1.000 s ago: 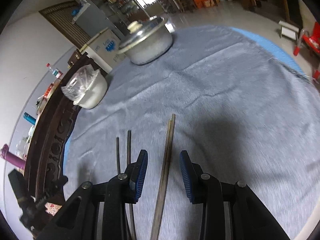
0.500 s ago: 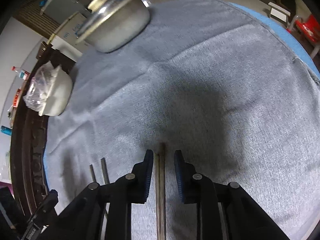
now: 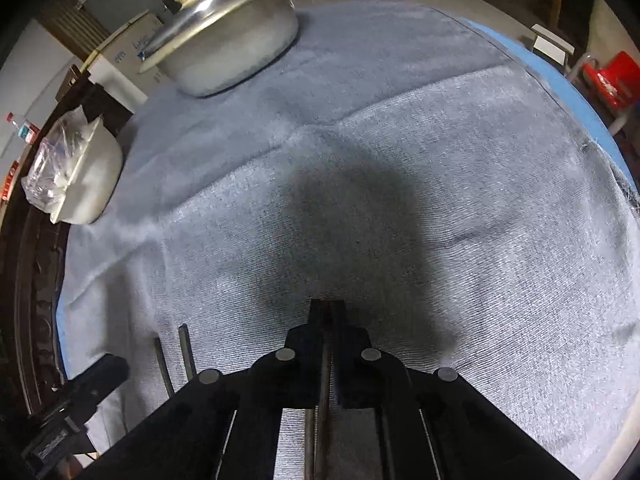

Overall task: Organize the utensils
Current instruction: 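Close the right tool on a chopstick while the left tool grasps another chopstick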

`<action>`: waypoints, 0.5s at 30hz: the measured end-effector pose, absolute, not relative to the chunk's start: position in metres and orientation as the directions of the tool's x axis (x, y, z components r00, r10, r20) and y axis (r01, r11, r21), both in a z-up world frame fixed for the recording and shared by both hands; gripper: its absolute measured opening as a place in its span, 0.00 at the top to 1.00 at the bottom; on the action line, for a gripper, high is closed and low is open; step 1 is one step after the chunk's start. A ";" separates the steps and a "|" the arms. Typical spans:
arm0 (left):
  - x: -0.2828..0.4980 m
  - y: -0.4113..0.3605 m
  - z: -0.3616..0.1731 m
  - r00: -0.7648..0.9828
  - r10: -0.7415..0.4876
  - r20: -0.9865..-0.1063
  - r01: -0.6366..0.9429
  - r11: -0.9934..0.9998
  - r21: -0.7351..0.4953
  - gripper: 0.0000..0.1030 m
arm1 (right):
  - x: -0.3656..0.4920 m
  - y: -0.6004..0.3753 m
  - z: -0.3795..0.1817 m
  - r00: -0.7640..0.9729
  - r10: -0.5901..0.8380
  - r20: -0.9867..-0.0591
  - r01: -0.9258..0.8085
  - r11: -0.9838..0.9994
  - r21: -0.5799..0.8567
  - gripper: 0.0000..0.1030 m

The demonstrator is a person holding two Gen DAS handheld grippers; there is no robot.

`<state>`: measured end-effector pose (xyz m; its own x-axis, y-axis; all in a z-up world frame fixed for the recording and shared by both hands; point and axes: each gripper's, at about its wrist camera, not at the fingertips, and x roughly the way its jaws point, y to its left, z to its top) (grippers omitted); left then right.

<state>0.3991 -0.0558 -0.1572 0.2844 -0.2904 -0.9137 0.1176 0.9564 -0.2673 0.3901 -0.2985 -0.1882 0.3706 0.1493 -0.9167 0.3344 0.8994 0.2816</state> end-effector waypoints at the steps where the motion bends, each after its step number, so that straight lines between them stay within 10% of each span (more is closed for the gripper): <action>1: 0.401 -0.058 -0.160 0.276 -0.289 -0.917 0.113 0.957 -0.267 0.57 | 0.388 -0.302 -0.189 0.377 0.154 -0.913 0.336 0.896 0.289 0.96; 9: 0.408 -0.078 -0.175 0.250 -0.269 -0.930 0.109 0.962 -0.249 0.58 | 0.369 -0.338 -0.183 0.404 0.158 -0.901 0.378 0.868 0.322 0.97; 15: 0.410 -0.085 -0.178 0.268 -0.218 -0.939 0.121 0.974 -0.191 0.85 | 0.367 -0.348 -0.183 0.379 0.218 -0.899 0.375 0.852 0.365 0.93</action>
<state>0.4102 -0.0847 -0.1785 0.2678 -0.2176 -0.9386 0.1206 0.9741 -0.1914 0.3666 -0.3484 -0.1829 0.3790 0.2179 -0.8994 0.3755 0.8521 0.3647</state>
